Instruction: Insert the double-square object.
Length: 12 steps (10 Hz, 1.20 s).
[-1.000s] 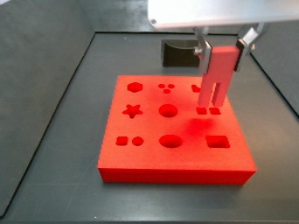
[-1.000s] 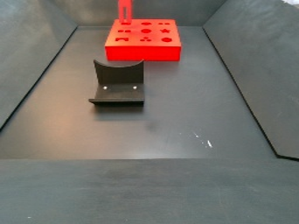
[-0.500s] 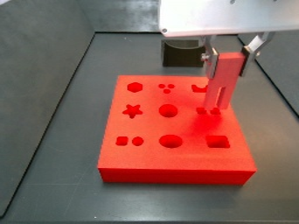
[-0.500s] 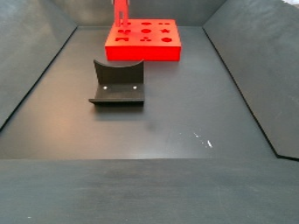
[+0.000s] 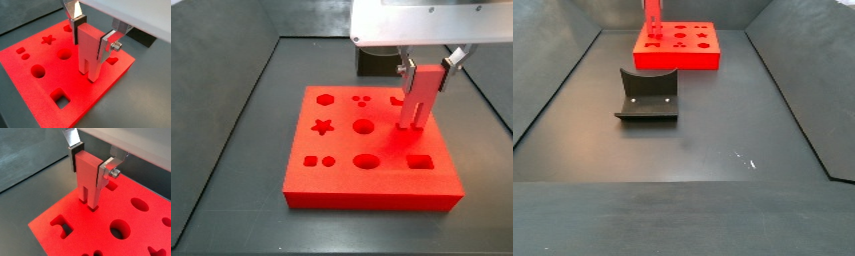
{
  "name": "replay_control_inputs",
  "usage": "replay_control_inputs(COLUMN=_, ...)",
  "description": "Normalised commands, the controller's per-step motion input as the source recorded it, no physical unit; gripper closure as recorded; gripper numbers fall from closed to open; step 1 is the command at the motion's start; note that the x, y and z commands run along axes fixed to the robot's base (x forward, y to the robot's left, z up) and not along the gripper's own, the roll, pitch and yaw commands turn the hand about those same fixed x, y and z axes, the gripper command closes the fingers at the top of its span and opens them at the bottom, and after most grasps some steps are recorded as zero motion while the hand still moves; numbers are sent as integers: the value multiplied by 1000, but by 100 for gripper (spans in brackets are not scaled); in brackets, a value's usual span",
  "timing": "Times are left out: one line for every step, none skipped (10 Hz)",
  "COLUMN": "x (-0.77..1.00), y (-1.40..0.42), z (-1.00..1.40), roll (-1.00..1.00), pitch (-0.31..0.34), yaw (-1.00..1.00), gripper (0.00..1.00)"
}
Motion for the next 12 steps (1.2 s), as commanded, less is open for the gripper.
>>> replay_control_inputs(x=51, y=0, z=-109, roll=130, pitch=151, yaw=-9, gripper=100)
replay_control_inputs(x=23, y=0, z=-100, roll=130, pitch=147, yaw=-9, gripper=100)
replay_control_inputs(x=26, y=-29, z=-111, roll=103, pitch=91, yaw=0, gripper=100)
replay_control_inputs(x=14, y=-66, z=-126, roll=109, pitch=74, yaw=0, gripper=100)
replay_control_inputs(x=17, y=-94, z=-154, roll=104, pitch=71, yaw=-6, gripper=100)
replay_control_inputs(x=0, y=-89, z=-154, roll=73, pitch=67, yaw=-51, gripper=100)
replay_control_inputs(x=60, y=-40, z=-209, roll=64, pitch=76, yaw=-63, gripper=100)
replay_control_inputs(x=114, y=0, z=-283, roll=47, pitch=100, yaw=-94, gripper=100)
replay_control_inputs(x=180, y=23, z=-406, roll=56, pitch=170, yaw=-114, gripper=100)
replay_control_inputs(x=157, y=80, z=-546, roll=80, pitch=213, yaw=-157, gripper=100)
replay_control_inputs(x=160, y=20, z=-580, roll=94, pitch=211, yaw=-174, gripper=100)
replay_control_inputs(x=174, y=0, z=-514, roll=89, pitch=154, yaw=-180, gripper=100)
